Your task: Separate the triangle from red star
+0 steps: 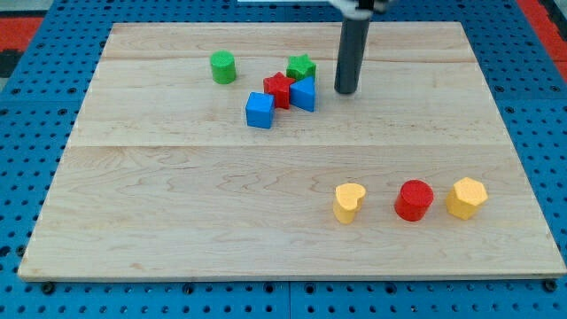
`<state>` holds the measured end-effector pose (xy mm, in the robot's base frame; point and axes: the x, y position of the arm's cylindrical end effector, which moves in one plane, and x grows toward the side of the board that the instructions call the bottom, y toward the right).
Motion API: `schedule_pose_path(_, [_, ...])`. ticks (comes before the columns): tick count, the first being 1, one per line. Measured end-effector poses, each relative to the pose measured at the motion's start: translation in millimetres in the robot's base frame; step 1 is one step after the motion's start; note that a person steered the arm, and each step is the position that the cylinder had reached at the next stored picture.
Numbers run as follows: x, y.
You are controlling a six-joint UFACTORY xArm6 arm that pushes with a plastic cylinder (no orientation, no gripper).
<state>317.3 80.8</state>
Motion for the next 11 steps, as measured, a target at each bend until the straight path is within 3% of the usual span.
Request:
schedule_pose_path(1, [11.9, -62.0])
schedule_pose_path(2, [69.5, -103.5])
schedule_pose_path(3, [124.6, -108.3])
schedule_pose_path(4, [76.4, -110.6])
schedule_pose_path(5, [69.7, -85.2])
schedule_pose_path(6, [108.5, -73.8])
schedule_pose_path(8, [118.6, -39.4])
schedule_pose_path(10, [174.0, -80.0])
schedule_pose_path(11, [179.6, -92.2])
